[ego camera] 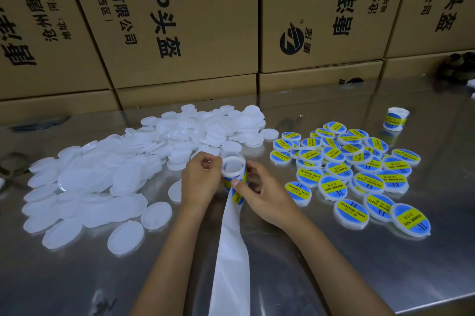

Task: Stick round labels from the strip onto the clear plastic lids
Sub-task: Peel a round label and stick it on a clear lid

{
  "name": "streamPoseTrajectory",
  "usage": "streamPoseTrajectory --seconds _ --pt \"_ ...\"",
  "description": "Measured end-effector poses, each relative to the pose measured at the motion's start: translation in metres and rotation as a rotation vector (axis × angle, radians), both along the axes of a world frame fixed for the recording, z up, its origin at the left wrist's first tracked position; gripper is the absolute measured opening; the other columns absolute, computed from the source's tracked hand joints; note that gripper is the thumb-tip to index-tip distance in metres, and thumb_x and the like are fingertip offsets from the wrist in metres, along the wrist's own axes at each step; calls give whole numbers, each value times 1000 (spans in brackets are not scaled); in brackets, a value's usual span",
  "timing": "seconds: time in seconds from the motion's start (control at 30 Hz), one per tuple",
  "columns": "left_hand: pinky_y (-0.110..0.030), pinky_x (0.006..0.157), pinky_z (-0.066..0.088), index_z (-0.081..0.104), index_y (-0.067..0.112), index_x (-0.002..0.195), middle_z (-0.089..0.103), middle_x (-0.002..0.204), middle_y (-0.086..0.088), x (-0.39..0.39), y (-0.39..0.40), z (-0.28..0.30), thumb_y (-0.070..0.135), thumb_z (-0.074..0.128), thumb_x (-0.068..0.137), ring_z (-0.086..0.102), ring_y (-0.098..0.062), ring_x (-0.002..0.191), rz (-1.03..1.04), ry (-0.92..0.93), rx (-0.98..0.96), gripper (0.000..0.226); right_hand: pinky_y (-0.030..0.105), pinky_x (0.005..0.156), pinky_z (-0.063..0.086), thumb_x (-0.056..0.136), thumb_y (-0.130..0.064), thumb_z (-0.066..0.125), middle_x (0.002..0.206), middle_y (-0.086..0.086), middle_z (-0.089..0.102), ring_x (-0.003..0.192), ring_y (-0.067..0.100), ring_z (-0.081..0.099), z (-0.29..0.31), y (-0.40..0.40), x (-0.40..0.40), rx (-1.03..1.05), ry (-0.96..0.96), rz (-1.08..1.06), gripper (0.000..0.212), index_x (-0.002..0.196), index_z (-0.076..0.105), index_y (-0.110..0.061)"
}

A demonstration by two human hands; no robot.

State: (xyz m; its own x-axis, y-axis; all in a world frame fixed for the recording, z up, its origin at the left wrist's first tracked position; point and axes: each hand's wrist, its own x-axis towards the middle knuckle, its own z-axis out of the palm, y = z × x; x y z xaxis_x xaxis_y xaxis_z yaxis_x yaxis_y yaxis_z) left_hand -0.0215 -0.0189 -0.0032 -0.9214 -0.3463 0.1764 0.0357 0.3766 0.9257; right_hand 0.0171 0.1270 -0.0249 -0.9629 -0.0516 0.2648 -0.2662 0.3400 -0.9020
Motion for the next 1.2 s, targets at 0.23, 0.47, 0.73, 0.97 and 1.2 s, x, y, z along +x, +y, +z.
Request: streamPoseTrajectory --seconds 0.23,0.47,0.73,0.97,1.2 --pt "-22 62 56 64 16 93 70 99 -10 5 3 6 -2 54 91 75 -18 73 -218 -22 266 21 8 74 44 96 -30 61 102 -9 67 98 9 63 1 9 -7 -42 14 -143 21 117 58 -27" --pt "-45 107 33 48 22 133 45 139 -11 10 -33 12 26 60 88 38 -34 132 19 -320 -698 46 10 78 43 96 -32 62 91 -34 61 89 -14 59 3 9 -7 -120 -64 -157 18 90 53 -47" --pt "-31 86 45 65 18 111 64 115 -5 6 -31 10 20 61 91 59 -26 108 -99 -224 -334 20 23 93 42 97 -32 60 106 -26 59 107 0 55 1 12 -11 -165 -74 -189 20 114 51 -35" --pt "-33 72 50 62 7 119 72 115 -22 9 -30 27 24 40 102 65 -35 105 -364 -295 912 33 18 89 46 96 1 43 108 -14 62 105 5 58 9 18 -4 -181 -39 -217 34 116 58 -22" --pt "-29 69 57 55 9 123 74 114 -16 15 -10 30 9 37 104 73 -29 94 -545 -155 815 26 42 103 47 83 -4 67 129 2 58 122 18 55 3 10 -2 -31 -27 -66 55 133 47 -19"
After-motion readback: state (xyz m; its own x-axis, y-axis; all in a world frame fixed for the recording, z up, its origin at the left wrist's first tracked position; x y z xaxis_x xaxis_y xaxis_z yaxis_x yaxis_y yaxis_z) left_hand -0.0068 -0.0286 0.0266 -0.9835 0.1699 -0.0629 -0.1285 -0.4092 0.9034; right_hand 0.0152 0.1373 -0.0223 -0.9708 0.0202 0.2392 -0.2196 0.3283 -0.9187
